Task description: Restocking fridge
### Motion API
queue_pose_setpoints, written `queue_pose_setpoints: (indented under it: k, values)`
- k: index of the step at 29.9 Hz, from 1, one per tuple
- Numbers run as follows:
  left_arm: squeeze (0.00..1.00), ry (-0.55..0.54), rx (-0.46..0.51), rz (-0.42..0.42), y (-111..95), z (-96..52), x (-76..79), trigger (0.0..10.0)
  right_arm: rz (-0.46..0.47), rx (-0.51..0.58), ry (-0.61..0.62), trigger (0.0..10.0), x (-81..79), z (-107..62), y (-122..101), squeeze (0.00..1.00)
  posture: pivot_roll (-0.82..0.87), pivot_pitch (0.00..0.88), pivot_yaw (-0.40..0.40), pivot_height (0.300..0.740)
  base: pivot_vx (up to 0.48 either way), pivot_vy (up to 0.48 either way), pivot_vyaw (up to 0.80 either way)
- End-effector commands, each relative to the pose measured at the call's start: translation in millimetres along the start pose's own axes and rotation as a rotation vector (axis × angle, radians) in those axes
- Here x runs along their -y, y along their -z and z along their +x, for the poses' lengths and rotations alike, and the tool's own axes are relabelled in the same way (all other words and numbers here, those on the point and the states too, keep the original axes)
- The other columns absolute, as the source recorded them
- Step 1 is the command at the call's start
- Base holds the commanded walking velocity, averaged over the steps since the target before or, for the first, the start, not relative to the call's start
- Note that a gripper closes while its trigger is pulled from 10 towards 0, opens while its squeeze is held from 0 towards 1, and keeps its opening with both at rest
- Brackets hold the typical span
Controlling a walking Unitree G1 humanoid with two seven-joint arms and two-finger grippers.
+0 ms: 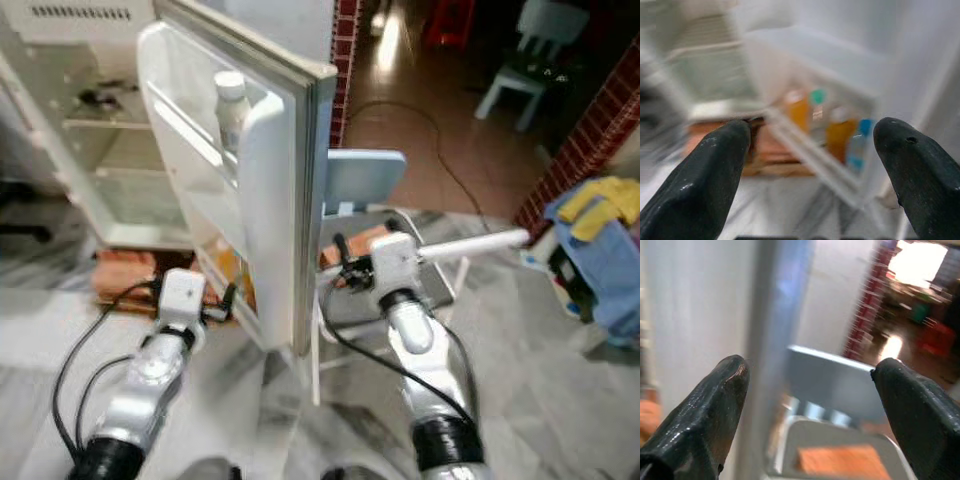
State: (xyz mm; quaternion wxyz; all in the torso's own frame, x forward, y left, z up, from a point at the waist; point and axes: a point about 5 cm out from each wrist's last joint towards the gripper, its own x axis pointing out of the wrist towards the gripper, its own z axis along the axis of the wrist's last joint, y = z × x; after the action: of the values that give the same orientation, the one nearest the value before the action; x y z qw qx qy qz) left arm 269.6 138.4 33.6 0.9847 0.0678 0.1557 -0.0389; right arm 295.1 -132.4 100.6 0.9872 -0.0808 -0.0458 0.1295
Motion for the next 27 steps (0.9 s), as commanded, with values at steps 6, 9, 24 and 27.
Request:
queue_pose_setpoints:
  k: [6,9,24,27]
  values:
    - [0.00,0.163,-0.157,-0.062,19,-6.4,16.1,10.0,-0.011,0.018,0.028,10.0,8.9,9.8,-3,0.00,0.14,0.000,-0.027,0.740,0.000,0.000,0.80]
    - [0.00,0.152,-0.207,-0.036,28,-9.3,14.4,10.0,-0.018,0.027,0.033,10.0,10.7,15.0,-6,0.00,0.14,0.000,-0.030,0.740,0.000,0.000,0.80]
    - [0.00,0.179,-0.275,0.015,32,-11.6,12.1,10.0,0.031,0.000,0.044,10.0,19.3,16.1,0,0.00,0.14,0.000,-0.013,0.740,0.000,0.000,0.28]
    - [0.00,0.189,-0.282,0.023,33,-11.3,12.8,10.0,0.080,-0.089,-0.057,10.0,12.6,3.9,16,0.00,0.13,0.000,-0.008,0.740,0.000,0.000,0.00]
